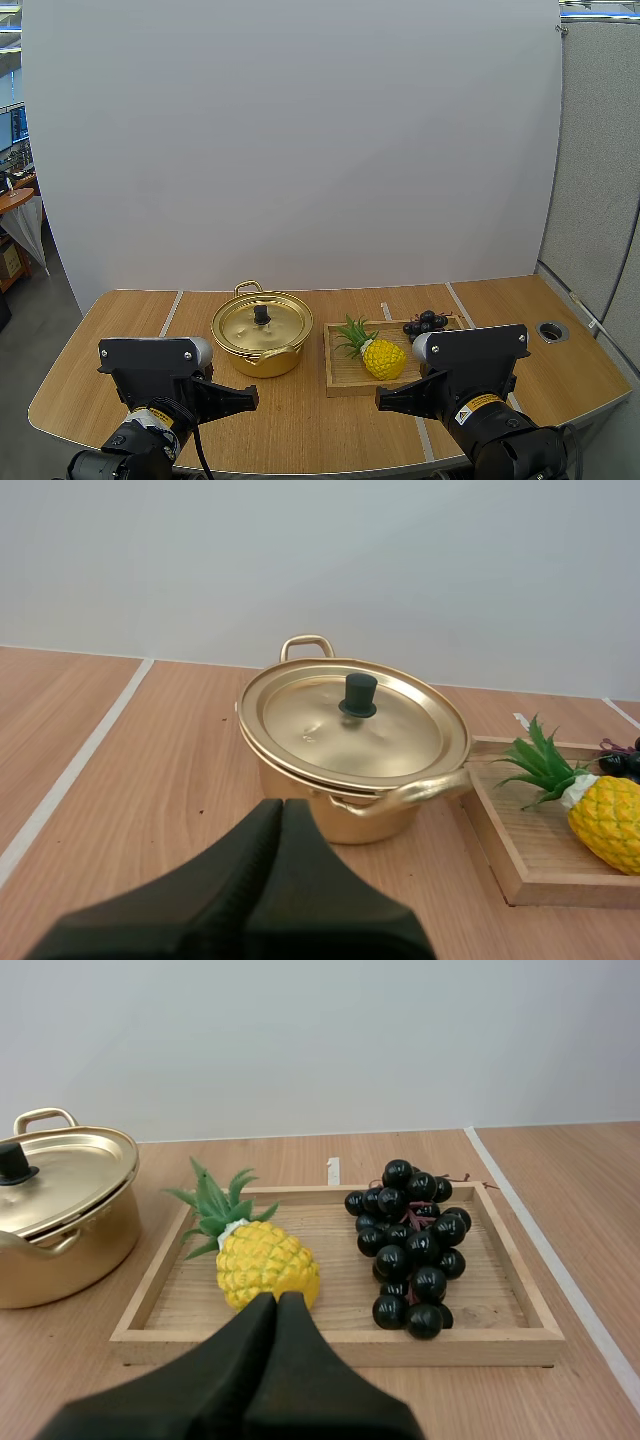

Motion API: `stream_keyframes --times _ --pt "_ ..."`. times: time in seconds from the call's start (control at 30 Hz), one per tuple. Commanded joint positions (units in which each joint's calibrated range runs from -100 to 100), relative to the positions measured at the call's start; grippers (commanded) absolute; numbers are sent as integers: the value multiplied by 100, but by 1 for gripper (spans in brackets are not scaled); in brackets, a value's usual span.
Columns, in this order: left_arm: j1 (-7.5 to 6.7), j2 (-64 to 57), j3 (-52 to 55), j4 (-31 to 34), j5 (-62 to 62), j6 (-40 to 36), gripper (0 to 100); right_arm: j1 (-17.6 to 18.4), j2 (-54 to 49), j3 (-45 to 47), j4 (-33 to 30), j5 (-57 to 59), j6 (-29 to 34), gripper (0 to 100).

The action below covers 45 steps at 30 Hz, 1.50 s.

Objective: Open the pot, put the pineapple inside, and close it

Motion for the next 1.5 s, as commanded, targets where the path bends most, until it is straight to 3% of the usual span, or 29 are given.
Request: stream_keyframes --times 0.0,0.67,0.9,1.13,1.47 --pt "-16 -30 12 41 -12 -45 0 -12 -32 0 29 -47 -38 0" --pt "-16 -30 -181 55 -116 -29 0 -12 -32 0 57 -100 -28 0" --pt "-16 -30 -1271 421 -154 -22 0 -12 -32 -1151 66 -19 -28 0" --pt "-16 -30 -2128 781 -154 -22 0 -12 -32 -2268 66 1135 -28 0" --pt "-16 -30 -2690 781 429 -22 0 -12 -32 -2615 51 1859 -28 0"
